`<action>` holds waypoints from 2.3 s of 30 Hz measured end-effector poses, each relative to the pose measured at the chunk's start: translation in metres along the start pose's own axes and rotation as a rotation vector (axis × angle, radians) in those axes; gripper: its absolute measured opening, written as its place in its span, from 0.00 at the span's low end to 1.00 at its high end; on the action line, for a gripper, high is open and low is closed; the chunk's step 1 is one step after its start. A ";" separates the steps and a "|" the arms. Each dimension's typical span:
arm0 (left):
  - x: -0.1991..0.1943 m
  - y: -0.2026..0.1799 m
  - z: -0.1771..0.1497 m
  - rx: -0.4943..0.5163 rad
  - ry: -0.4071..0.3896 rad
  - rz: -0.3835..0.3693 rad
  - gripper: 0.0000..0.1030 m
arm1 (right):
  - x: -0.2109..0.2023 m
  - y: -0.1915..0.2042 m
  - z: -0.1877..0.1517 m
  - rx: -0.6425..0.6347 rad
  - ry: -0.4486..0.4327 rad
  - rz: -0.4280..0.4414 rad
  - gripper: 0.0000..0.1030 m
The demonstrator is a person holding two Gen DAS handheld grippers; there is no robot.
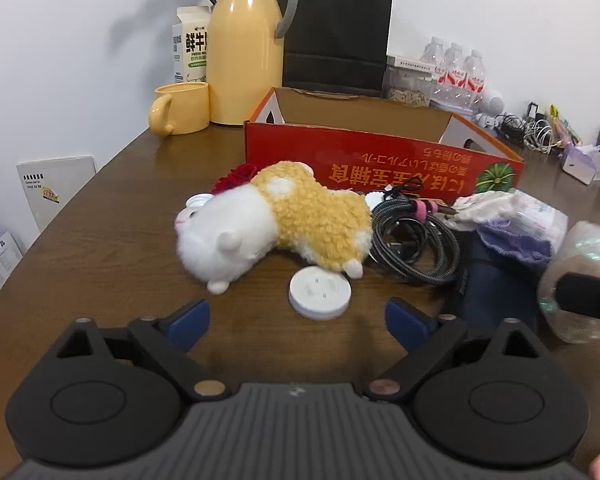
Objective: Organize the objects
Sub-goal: 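Grasp the sparkly bath puff with right gripper while left gripper grasps the white cap, then carry bath puff and white cap into the cardboard box and release both, then grasp the white cotton-swab container with right gripper while left gripper grasps the plush sheep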
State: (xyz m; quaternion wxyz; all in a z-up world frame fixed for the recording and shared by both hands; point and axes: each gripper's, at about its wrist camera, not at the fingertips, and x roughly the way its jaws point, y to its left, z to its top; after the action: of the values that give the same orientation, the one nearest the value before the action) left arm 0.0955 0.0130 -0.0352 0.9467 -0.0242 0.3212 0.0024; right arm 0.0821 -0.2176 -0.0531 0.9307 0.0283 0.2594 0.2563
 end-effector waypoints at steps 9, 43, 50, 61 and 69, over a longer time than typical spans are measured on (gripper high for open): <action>0.023 -0.006 0.006 0.031 0.018 -0.046 0.39 | 0.014 -0.001 0.009 0.000 0.004 0.027 0.42; 0.107 -0.031 0.178 -0.148 -0.181 -0.008 0.39 | 0.180 -0.096 0.143 0.064 -0.032 -0.201 0.42; 0.153 -0.038 0.170 -0.118 -0.082 0.030 0.39 | 0.218 -0.118 0.124 0.093 0.072 -0.218 0.43; 0.124 -0.043 0.167 -0.117 -0.179 0.053 1.00 | 0.191 -0.112 0.126 0.092 -0.004 -0.219 1.00; 0.079 -0.039 0.164 -0.109 -0.247 0.034 1.00 | 0.145 -0.104 0.130 0.061 -0.093 -0.206 1.00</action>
State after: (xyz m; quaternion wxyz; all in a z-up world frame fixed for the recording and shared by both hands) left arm 0.2585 -0.0186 0.0480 0.9761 -0.0694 0.2020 0.0389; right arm 0.3011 -0.2258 -0.0278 0.9618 0.0417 0.2255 0.1496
